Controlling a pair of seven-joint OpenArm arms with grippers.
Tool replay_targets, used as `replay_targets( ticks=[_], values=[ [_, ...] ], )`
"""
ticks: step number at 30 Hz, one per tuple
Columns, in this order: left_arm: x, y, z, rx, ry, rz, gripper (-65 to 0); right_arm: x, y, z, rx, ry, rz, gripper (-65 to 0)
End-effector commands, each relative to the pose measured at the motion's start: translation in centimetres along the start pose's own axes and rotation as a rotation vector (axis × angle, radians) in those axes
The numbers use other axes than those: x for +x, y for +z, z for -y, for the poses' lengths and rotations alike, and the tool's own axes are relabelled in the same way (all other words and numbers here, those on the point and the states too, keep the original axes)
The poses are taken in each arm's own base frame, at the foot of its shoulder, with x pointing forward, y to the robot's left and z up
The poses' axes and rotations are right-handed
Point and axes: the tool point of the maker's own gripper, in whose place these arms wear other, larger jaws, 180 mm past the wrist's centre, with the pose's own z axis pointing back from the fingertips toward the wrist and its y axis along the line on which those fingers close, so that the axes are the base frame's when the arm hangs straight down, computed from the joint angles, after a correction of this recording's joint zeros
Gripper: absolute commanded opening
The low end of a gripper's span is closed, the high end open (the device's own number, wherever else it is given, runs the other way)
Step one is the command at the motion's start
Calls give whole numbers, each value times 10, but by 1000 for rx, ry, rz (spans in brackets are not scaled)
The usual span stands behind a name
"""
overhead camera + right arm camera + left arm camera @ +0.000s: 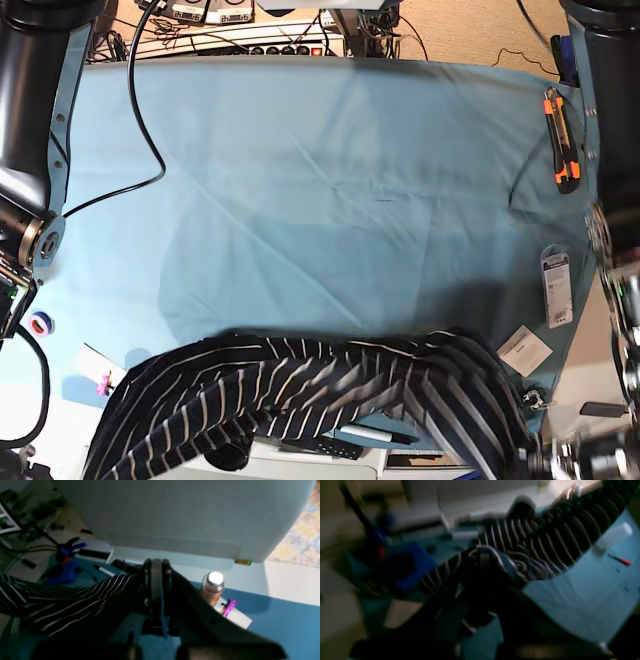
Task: Layout the t-shirt on the table in an organized manner, then fold the t-shirt properly
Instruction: 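Lift the shirt with both grippers and swing it toward the table edge, then lay the lifted shirt back down, spreading it with both grippers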
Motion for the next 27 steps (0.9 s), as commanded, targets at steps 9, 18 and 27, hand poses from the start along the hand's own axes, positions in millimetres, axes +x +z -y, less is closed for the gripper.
replay_targets(
  ticks=[9,18,27],
  values=[
    [-63,0,-9,1,22,-58,-650,-51,11,-2,170,-147,15,-650],
    [-181,-5,11,33,-45,-232,-650,-118,50,26,94,-179,69,-650],
    [-221,48,24,171,-126,-159,-650,-194,63,14,51,-116,-69,-650]
  ],
)
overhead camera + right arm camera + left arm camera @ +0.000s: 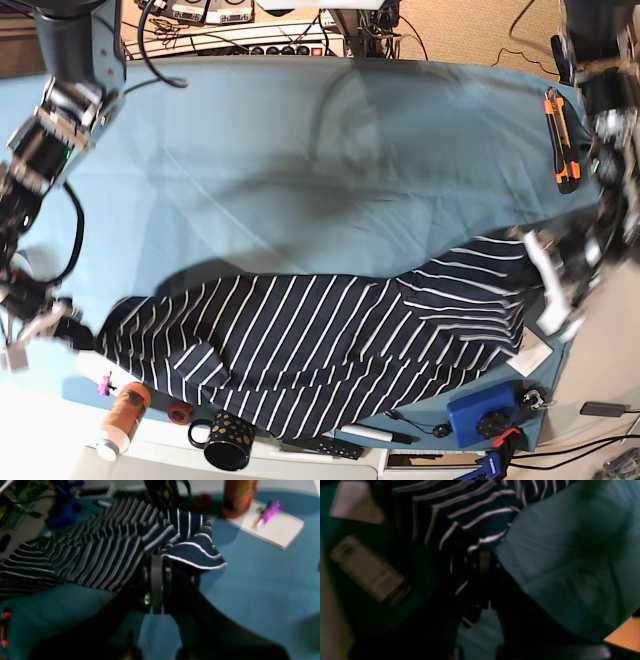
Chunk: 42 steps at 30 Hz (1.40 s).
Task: Layout the t-shirt on the table in an organized manner, then fold the t-shirt properly
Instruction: 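Lay the lifted shirt back down, spreading it with both grippers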
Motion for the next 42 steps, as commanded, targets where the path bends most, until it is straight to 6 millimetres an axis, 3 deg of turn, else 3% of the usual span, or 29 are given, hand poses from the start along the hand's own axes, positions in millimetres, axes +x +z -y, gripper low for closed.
replay_targets(
  ticks=[1,4,10,13,16,23,30,35,39,42],
  values=[
    [10,14,-7,32,-8,56,-650,21,10,-2,-5,39,65,-650],
    [-16,30,-10,64,38,48,-650,5,15,-6,-21,68,36,-650],
    [-96,41,10,3,154,-115,-650,-34,25,-9,-51,109,-40,-650],
    [-123,53,21,14,190,-157,-650,-62,36,-5,-74,101,-88,-650],
    [-130,71,32,27,223,-125,-650,-86,54,4,-99,58,-105,-650],
    [-126,117,61,59,176,-58,-650,-117,108,32,-177,-80,-60,-650],
    [-158,125,95,-15,264,-139,-650,-145,128,34,-182,-84,-104,-650],
    [-184,131,117,-42,357,-200,-650,-141,155,55,-279,-107,-60,-650],
    [-193,135,127,-62,391,-224,-650,-140,184,74,-387,-131,-29,-650],
    [-193,136,129,-72,397,-223,-650,-152,189,73,-389,-139,-63,-650]
  ],
)
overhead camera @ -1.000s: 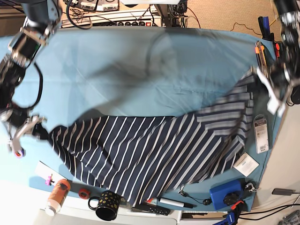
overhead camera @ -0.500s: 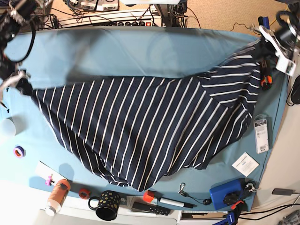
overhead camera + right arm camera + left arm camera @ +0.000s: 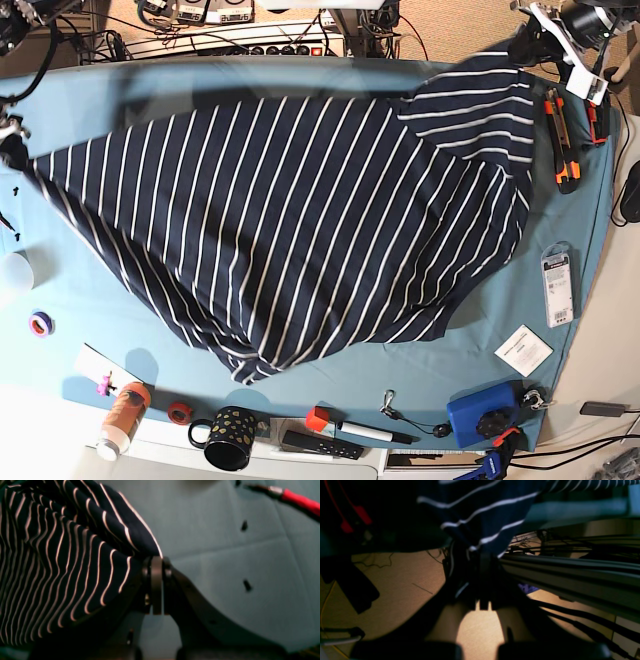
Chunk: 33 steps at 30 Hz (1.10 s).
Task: Layout the t-shirt on the table in an organized manner, then fold the t-shirt properly
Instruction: 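Lay the lifted shirt back down, spreading it with both grippers, then grasp the shirt hem with the left gripper and pull it outward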
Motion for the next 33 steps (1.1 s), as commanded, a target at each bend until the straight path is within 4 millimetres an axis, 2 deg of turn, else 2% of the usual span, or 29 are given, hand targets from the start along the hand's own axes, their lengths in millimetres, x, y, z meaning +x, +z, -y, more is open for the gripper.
replay_targets(
  ticks=[1,7,11,15,16,18,19,20,22,27,30,33],
  values=[
    [2,3,3,-9,-11,3,-650,13,5,-3,8,37,31,-650],
    [-11,6,4,-8,9,-34,-650,-17,-8,-18,61,71,-92,-650],
    [-26,10,6,-7,28,-85,-650,-21,-12,-24,78,77,-108,-650],
    [-21,10,6,-10,29,-57,-650,-21,-12,-24,84,100,-107,-650],
    [-20,10,6,-9,29,-49,-614,-21,-12,-25,88,114,-107,-650],
    [-17,10,6,-9,29,-32,-496,-21,-12,-25,89,119,-107,-650],
    [-15,9,6,-8,29,-20,-446,-21,-12,-25,89,119,-107,-629],
    [-12,9,6,-8,29,-5,-403,-21,-12,-25,89,119,-106,-578],
    [-8,9,6,-8,27,17,-357,-19,-11,-25,92,122,-103,-513],
    [18,6,3,-6,-2,110,-355,-1,-9,-38,165,111,-32,-510],
    [53,5,5,-20,-74,243,-355,7,-11,-38,159,122,-15,-510],
    [91,4,11,-41,-211,357,-356,24,-16,-38,138,128,39,-510]
  ],
)
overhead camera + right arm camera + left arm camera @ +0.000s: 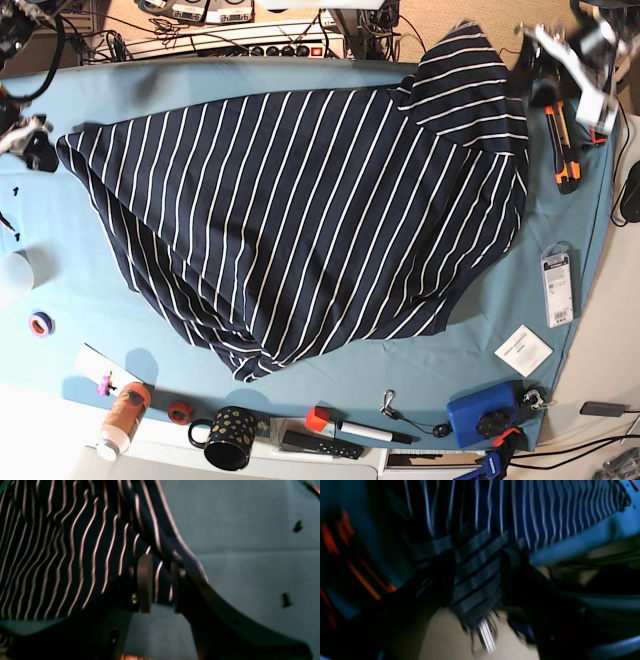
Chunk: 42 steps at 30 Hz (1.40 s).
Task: Layout the t-shirt on the table in an organized manner, then fold the t-shirt properly
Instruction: 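Grasp the shirt hem with the left gripper and pull it outward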
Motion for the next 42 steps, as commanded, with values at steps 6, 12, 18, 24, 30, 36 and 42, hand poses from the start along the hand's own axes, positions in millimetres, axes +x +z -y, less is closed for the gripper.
replay_targets(
  ticks=[6,12,18,24,30,36,42],
  values=[
    [71,-28,-12,55,-199,174,-356,29,-19,-14,16,94,16,-510],
    [90,-86,-7,38,-321,160,-355,14,-59,-56,123,198,-73,-510],
    [118,-154,-22,38,-340,128,-355,-11,-88,-76,116,297,-202,-510],
    [169,-215,-50,12,-290,90,-355,-23,-98,-80,91,344,-256,-510],
    [178,-261,-75,-20,-212,-46,-355,-24,-97,-76,75,349,-262,-510],
    [172,-288,-80,-26,-169,-66,-355,-24,-97,-76,75,349,-263,-510],
    [158,-295,-79,4,-226,-107,-356,-24,-97,-76,74,349,-264,-510]
  ],
)
